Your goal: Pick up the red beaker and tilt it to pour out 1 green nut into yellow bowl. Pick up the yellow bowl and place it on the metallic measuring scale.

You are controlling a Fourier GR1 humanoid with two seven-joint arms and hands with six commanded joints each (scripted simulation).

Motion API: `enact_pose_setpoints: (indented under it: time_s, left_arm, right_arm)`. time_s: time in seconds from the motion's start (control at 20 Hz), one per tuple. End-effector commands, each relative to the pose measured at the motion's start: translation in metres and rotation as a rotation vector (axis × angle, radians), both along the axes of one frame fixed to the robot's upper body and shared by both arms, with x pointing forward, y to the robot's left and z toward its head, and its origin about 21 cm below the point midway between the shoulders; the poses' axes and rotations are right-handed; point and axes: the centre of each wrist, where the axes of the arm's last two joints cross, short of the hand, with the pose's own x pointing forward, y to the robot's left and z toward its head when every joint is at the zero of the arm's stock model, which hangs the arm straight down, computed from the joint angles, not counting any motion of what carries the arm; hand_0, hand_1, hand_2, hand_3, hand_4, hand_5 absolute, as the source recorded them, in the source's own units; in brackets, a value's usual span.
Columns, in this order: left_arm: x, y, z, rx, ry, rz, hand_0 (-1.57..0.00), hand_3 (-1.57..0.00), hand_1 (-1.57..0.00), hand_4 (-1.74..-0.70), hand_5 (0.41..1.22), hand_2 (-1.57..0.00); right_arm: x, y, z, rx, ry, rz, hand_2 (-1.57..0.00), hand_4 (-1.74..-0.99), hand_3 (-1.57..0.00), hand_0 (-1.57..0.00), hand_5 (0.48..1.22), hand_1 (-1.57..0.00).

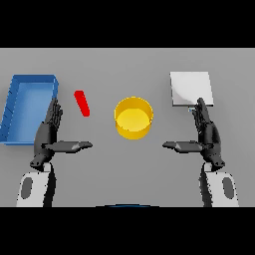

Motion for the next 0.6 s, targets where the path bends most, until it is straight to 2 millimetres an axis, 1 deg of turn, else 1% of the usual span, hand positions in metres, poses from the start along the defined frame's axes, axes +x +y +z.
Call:
enact_pose_setpoints:
  time_s: [0.0,0.2,0.25,0.3,0.35,0.4,0.45,0.55]
  left_arm:
    - [0.000,0.000,0.000,0.000,0.000,0.001,0.00,0.00,0.00,-1.20,0.677,0.00]
    - [-0.003,0.002,0.000,0.000,-0.002,0.000,0.00,0.00,0.00,-1.20,0.677,0.00]
    - [-0.003,0.005,-0.003,0.000,0.010,0.006,0.00,0.00,0.00,-1.20,0.677,0.00]
    - [-0.012,0.005,0.000,0.059,-0.037,-0.033,0.00,0.00,0.00,-1.20,0.677,0.00]
    - [-0.017,0.004,0.006,0.096,-0.059,-0.060,0.00,0.00,0.00,-1.20,0.677,0.00]
    - [-0.020,0.004,0.008,0.122,-0.052,-0.074,0.00,0.00,0.00,-1.20,0.677,0.00]
    - [-0.025,0.004,0.010,0.137,-0.054,-0.080,0.00,0.00,0.00,-1.20,0.674,0.00]
    - [-0.024,0.004,0.017,0.141,-0.037,-0.079,0.00,0.00,0.00,-1.20,0.668,0.00]
  right_arm:
    - [0.000,0.001,0.000,0.001,0.000,0.000,0.00,-1.177,0.00,0.00,0.572,0.00]
    - [0.004,0.006,0.000,0.001,0.003,0.002,0.00,-1.177,0.00,0.00,0.572,0.00]
    - [0.006,0.011,0.000,0.007,0.005,0.005,0.00,-1.177,0.00,0.00,0.572,0.00]
    - [0.002,0.005,0.004,-0.112,-0.037,0.011,0.00,-1.177,0.00,0.00,0.572,0.00]
    - [-0.003,0.002,0.006,-0.178,-0.054,0.027,0.00,-1.178,0.00,0.00,0.573,0.00]
    - [-0.005,0.003,0.009,-0.213,-0.078,0.039,0.00,-1.183,0.00,0.00,0.576,0.00]
    - [-0.009,0.002,0.008,-0.224,-0.082,0.048,0.00,-1.190,0.00,0.00,0.579,0.00]
    - [-0.007,0.003,0.012,-0.245,-0.070,0.048,0.00,-1.194,0.00,0.00,0.583,0.00]
